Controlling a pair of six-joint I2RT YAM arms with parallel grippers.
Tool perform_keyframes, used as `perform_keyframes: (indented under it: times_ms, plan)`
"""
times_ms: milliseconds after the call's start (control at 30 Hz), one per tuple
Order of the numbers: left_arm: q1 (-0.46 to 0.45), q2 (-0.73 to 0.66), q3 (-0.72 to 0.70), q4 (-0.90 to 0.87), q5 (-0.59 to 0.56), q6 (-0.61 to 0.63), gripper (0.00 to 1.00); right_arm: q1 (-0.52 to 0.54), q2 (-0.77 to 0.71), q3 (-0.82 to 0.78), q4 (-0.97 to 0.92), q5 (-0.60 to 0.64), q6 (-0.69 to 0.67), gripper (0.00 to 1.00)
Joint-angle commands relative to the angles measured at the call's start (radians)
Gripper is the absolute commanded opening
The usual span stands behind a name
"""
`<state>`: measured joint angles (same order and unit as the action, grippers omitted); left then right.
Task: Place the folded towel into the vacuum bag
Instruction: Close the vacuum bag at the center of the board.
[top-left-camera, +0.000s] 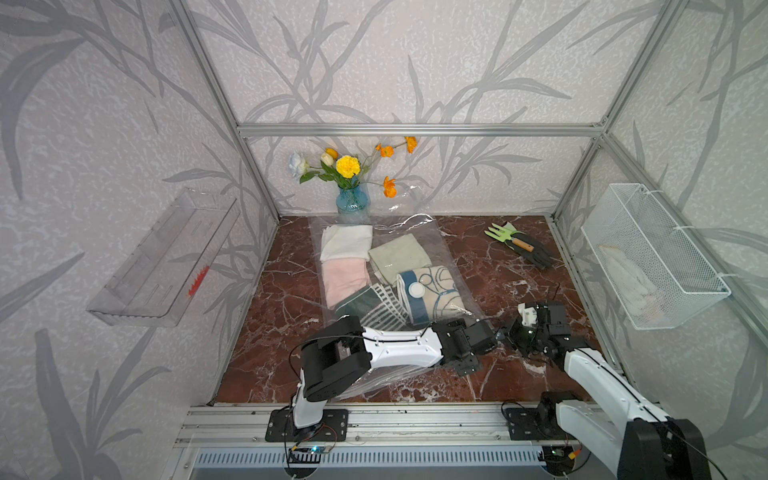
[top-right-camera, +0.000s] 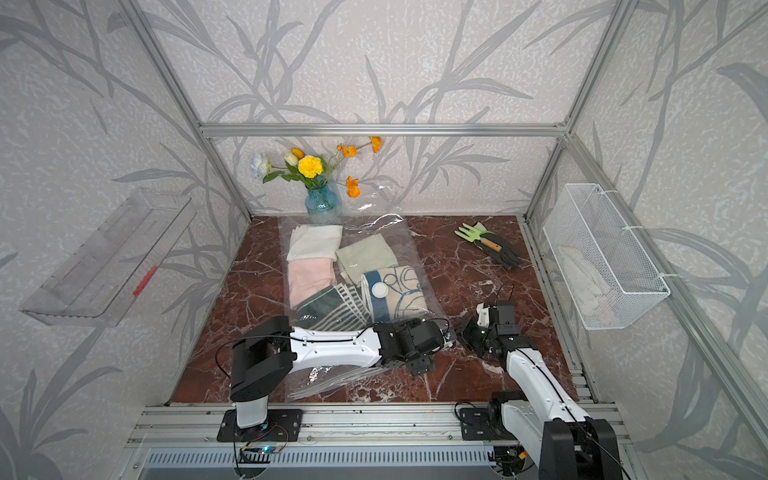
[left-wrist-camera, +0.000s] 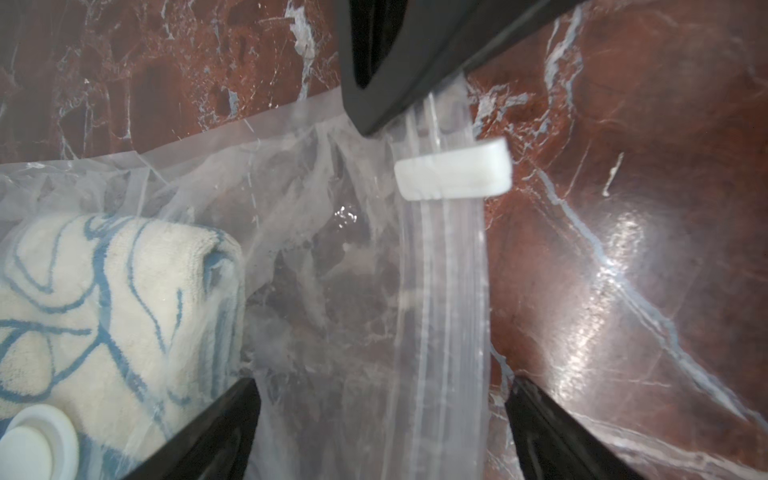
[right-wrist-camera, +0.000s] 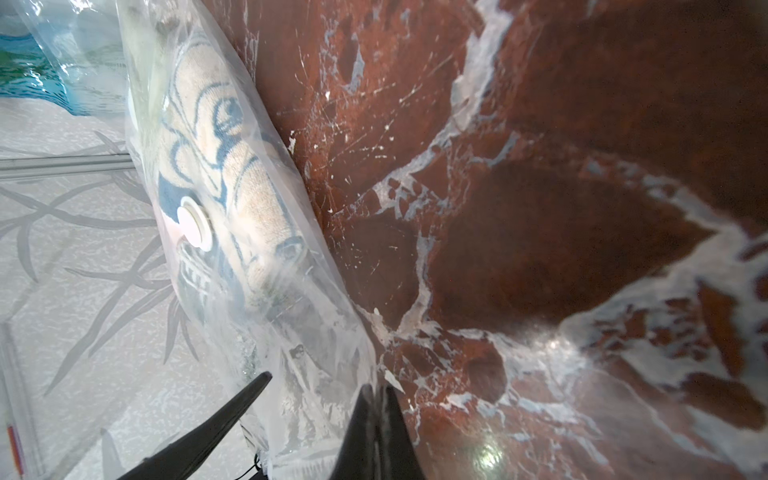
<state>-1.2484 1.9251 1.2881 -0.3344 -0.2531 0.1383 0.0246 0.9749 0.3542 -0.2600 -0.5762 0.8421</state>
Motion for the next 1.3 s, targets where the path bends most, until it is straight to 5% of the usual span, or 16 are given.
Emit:
perform_keyframes:
  times_ms: [0,200,367,467,567,767,933,1100,1267]
  plan:
    - [-0.008,0.031,0.017,0.011,-0.143,0.028,0.92,-0.008,0.003,0.031,-0.013,-0.023,0.009,0.05]
    - [-0.016,-0.004,-0.050,0.109,-0.281,0.055,0.73,-0.010,0.053,0.088,0.000,-0.074,-0.002,0.03]
    - [-0.006,-0.060,-0.109,0.235,-0.346,0.097,0.24,-0.011,0.104,0.175,-0.043,-0.122,-0.059,0.04]
    - [0.024,-0.080,-0.102,0.211,-0.318,0.094,0.12,-0.018,0.122,0.236,-0.085,-0.142,-0.121,0.14]
    - [0.065,-0.113,-0.094,0.156,-0.265,0.083,0.00,-0.032,0.134,0.347,-0.206,-0.111,-0.269,0.36]
    - [0.218,-0.233,-0.090,0.035,0.034,-0.035,0.00,-0.016,0.103,0.519,-0.321,0.121,-0.532,0.53]
    - [0.348,-0.291,-0.111,0.038,0.236,-0.093,0.00,0.201,0.055,0.449,-0.184,0.410,-0.877,0.58]
    - [0.405,-0.315,-0.106,-0.003,0.362,-0.057,0.00,0.309,0.054,0.374,-0.024,0.267,-1.117,0.60]
    - [0.444,-0.363,-0.161,0.031,0.423,-0.023,0.00,0.308,0.109,0.412,0.043,0.235,-1.167,0.56]
